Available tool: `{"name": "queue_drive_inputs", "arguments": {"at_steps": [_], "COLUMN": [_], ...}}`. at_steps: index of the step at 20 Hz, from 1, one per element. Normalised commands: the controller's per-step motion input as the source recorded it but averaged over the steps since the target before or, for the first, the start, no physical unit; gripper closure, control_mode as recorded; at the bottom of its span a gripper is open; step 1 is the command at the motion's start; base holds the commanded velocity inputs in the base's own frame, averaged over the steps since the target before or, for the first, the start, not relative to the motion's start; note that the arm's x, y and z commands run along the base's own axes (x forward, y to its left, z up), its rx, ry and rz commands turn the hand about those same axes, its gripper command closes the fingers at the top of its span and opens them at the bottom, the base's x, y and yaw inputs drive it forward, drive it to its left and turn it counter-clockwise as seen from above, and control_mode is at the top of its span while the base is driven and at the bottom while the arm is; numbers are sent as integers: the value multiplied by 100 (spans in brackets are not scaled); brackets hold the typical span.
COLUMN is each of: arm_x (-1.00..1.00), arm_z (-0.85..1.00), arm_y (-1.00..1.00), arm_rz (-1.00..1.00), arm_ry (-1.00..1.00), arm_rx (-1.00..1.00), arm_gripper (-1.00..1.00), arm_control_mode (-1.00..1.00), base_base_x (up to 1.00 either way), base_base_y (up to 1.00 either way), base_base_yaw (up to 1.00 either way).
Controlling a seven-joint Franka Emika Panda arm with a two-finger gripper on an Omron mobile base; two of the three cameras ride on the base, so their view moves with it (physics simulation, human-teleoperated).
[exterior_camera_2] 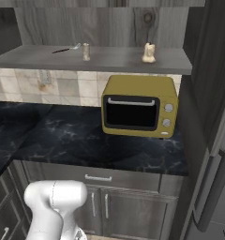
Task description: Pick the candle and candle from the dining table and place them in the open cabinet. Close the cabinet after placing the objects.
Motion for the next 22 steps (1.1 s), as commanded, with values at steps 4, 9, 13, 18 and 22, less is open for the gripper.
{"name": "queue_drive_inputs", "arguments": {"at_steps": [4, 9, 13, 18, 22], "arm_x": [65, 68, 73, 66, 57], "arm_z": [73, 68, 62, 65, 67], "arm_y": [-64, -60, -57, -52, -46], "arm_rz": [6, 5, 5, 4, 3], "arm_ry": [0, 0, 0, 0, 0], "arm_rx": [20, 18, 16, 15, 12], "arm_gripper": [-100, -100, -100, -100, -100], "arm_control_mode": [-100, -100, -100, -100, -100], "base_base_x": [0, 0, 0, 0, 0], "base_base_y": [0, 0, 0, 0, 0], "base_base_yaw": [0, 0, 0, 0, 0]}}
